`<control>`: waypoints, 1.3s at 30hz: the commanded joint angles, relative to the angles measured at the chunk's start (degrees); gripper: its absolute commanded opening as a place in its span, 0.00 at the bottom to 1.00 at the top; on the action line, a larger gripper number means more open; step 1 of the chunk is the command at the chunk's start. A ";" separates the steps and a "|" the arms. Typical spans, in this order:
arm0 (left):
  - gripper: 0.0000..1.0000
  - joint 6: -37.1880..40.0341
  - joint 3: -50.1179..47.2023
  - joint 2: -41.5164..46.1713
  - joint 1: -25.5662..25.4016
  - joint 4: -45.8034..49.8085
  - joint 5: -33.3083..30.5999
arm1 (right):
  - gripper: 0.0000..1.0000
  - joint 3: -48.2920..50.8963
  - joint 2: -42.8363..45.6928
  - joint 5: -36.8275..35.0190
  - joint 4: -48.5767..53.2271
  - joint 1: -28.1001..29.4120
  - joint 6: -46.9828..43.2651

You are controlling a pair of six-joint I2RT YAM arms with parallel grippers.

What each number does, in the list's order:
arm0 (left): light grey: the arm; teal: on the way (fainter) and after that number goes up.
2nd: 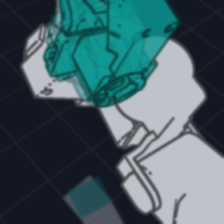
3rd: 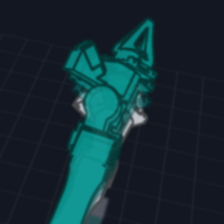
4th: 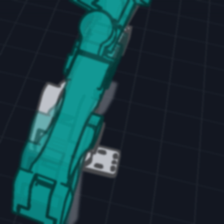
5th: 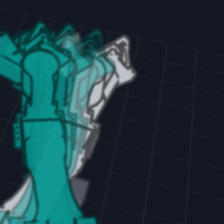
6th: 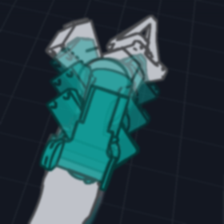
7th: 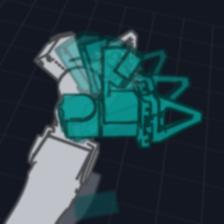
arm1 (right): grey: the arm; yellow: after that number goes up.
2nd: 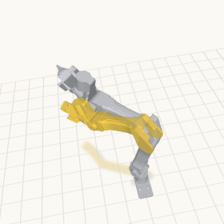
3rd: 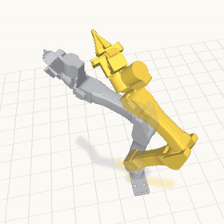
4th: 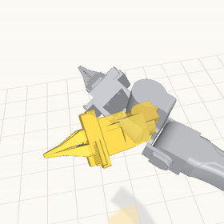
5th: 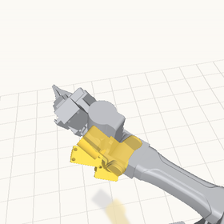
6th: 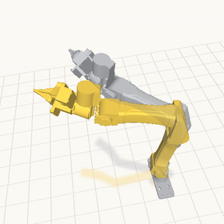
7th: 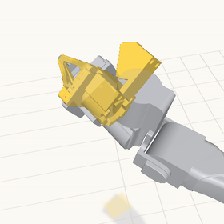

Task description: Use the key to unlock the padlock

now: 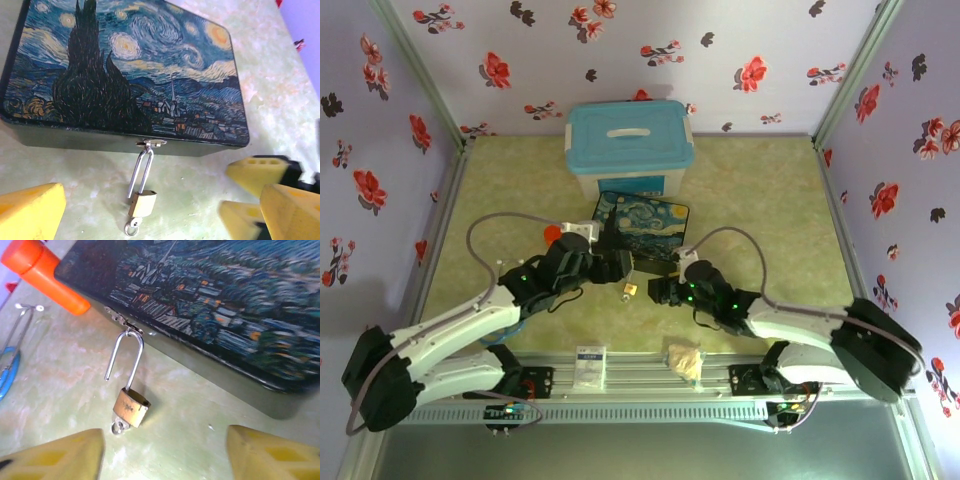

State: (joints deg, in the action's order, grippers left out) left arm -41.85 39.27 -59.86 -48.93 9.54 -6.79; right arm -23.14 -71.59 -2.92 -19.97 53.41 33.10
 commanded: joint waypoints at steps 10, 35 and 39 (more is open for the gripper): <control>1.00 -2.89 -4.63 2.64 1.20 -1.98 1.39 | 0.55 -10.39 -18.19 -3.87 -6.70 4.06 2.31; 1.00 -3.95 -8.05 2.80 1.38 -4.71 1.00 | 0.40 -9.92 -27.32 1.62 -12.26 4.31 5.50; 1.00 -3.94 -8.12 2.94 1.48 -4.79 0.74 | 0.31 -5.93 -25.70 1.61 -16.65 4.10 8.47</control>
State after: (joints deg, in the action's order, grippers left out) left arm -45.10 31.66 -57.52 -47.94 6.02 -5.74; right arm -32.14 -98.15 -2.09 -34.44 57.34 38.02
